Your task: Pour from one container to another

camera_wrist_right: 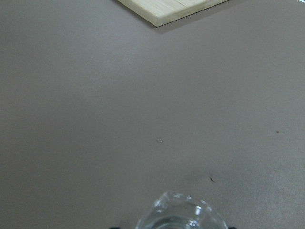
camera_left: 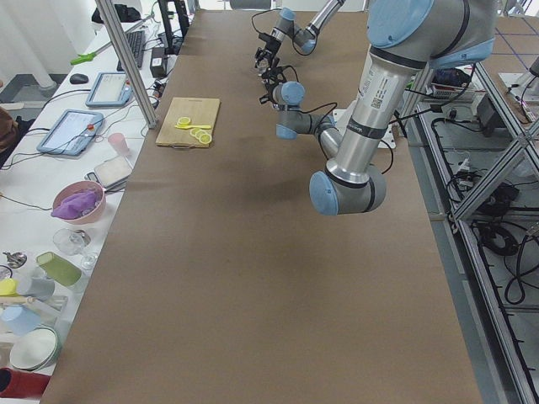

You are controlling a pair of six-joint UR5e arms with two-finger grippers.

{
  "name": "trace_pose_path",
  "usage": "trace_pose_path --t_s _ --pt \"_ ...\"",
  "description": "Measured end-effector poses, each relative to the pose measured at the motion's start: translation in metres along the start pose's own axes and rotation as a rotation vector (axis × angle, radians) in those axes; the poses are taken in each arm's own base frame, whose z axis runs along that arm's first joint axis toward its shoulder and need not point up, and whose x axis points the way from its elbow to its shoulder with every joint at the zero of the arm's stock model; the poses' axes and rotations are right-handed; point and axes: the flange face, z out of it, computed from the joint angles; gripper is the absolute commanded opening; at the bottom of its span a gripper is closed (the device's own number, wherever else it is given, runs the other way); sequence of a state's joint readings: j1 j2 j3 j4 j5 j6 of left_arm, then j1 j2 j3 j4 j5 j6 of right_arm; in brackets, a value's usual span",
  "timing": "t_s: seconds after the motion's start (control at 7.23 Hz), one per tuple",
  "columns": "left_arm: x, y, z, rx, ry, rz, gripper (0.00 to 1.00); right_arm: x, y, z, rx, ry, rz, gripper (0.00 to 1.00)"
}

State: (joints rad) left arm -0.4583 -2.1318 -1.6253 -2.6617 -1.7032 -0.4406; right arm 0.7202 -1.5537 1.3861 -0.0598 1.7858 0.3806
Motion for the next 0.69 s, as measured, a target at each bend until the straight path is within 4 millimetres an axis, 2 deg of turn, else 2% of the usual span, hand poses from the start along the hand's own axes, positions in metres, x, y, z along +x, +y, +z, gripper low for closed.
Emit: trace_pose_path --t_s 0.28,0.69 --pt "0.0052 -0.0045 0.0017 -0.007 0.018 0.007 0.00 -0.0003 -0.0008 0.0004 0.002 0.002 0.000 0.61" --pt "0.0089 -0.0059 0.0008 -0.001 0.038 0.034 0.00 -0.0002 -0.0019 0.0003 0.005 0.003 0.000 0.57"
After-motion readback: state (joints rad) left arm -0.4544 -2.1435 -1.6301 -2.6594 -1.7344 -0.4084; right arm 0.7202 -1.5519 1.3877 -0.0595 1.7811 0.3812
